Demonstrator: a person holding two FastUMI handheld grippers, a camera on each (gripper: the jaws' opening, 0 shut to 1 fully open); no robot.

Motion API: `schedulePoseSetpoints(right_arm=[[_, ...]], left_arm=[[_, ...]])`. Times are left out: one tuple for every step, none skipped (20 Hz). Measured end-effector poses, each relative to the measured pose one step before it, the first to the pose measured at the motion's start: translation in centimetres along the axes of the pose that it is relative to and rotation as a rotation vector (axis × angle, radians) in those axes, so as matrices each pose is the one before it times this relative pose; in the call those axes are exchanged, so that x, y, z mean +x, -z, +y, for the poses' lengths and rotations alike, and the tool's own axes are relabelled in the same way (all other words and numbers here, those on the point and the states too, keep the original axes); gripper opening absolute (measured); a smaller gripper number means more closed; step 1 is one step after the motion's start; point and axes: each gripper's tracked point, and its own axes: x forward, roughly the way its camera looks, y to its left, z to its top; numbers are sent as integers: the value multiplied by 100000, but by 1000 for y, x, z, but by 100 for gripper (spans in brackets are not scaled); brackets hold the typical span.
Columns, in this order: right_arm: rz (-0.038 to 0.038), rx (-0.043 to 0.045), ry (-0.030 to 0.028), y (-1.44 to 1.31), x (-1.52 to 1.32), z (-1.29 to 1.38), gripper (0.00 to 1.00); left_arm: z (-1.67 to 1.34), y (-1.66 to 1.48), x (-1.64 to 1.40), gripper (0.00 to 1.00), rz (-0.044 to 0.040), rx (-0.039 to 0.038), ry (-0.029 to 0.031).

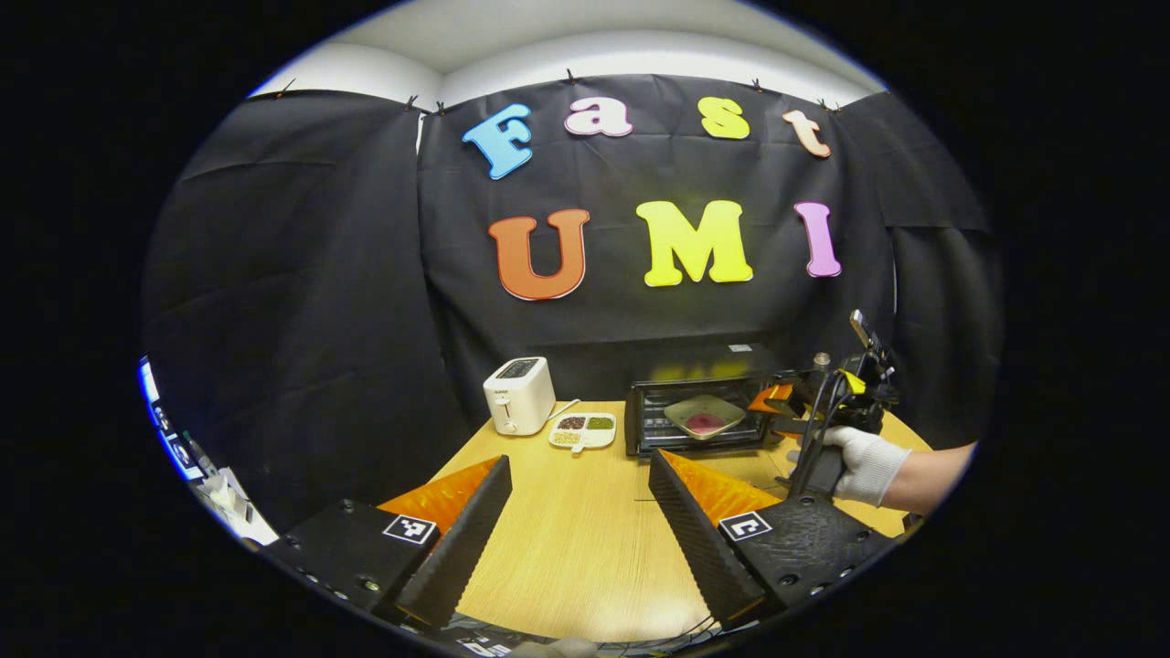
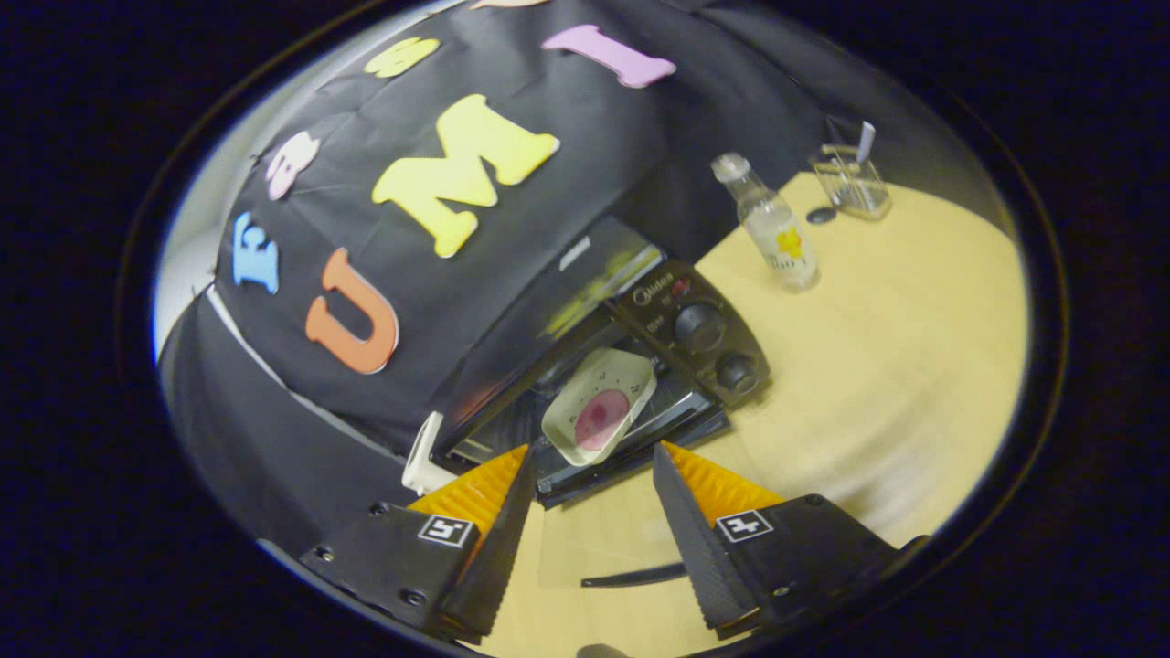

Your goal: Open the electric oven with the left hand, put the food in, and close the electric oven.

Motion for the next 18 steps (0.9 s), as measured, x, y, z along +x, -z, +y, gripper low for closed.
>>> schedulePoseSetpoints(right_arm=[[-2480,-7084,98,-932,-2385,-419,88],[-3137,-6606,929,-1046,-2329,-631,93],[-2866,-5390,1616,-1116,-2008,-837,95],[-1772,-5741,754,-1001,-2028,-1100,95],[483,-5494,842,-490,-1584,-893,99],[-1999,-6317,161,-590,-1498,-985,93],[-2587,-5311,1447,-1068,-1235,-1270,100],[-2287,-4287,594,-777,-1035,-1525,100],[-657,-3430,878,-399,-1108,-1241,100],[-26,-1738,147,-201,-943,-1255,100],[1166,-1948,351,-79,-885,-1321,100],[285,-375,-1297,-305,-881,-1178,100],[569,-1382,-790,-381,-638,-1085,100],[667,-2527,-517,-157,-682,-1421,100],[-633,-2359,-777,-469,-610,-1187,100],[-534,-1755,-255,-390,-386,-1169,100],[592,-801,92,-259,-231,-860,100],[1404,647,661,-45,-507,-916,100]], left_arm=[[-344,5,-618,97,-1238,-290,1727],[-610,-112,-409,96,-1007,-445,1889],[-366,189,-235,96,-139,-228,778],[-328,401,-99,96,685,-81,363],[-530,122,89,96,51,-255,187],[-758,-196,27,97,-519,-209,542],[-1036,-33,358,97,-108,218,803],[-983,56,367,97,69,845,537],[-1014,159,578,97,223,1158,528],[-1096,309,543,97,337,1596,78],[-984,373,583,97,456,1733,-210],[-1146,459,488,96,416,1142,-222],[-992,540,602,96,1775,563,-871],[-1133,1121,617,96,2980,-991,-214],[-1078,694,711,96,959,-1409,-314],[-1162,697,978,97,1103,-535,70],[-811,978,690,97,2212,-310,144],[-1000,886,1055,97,1735,-9,842]])
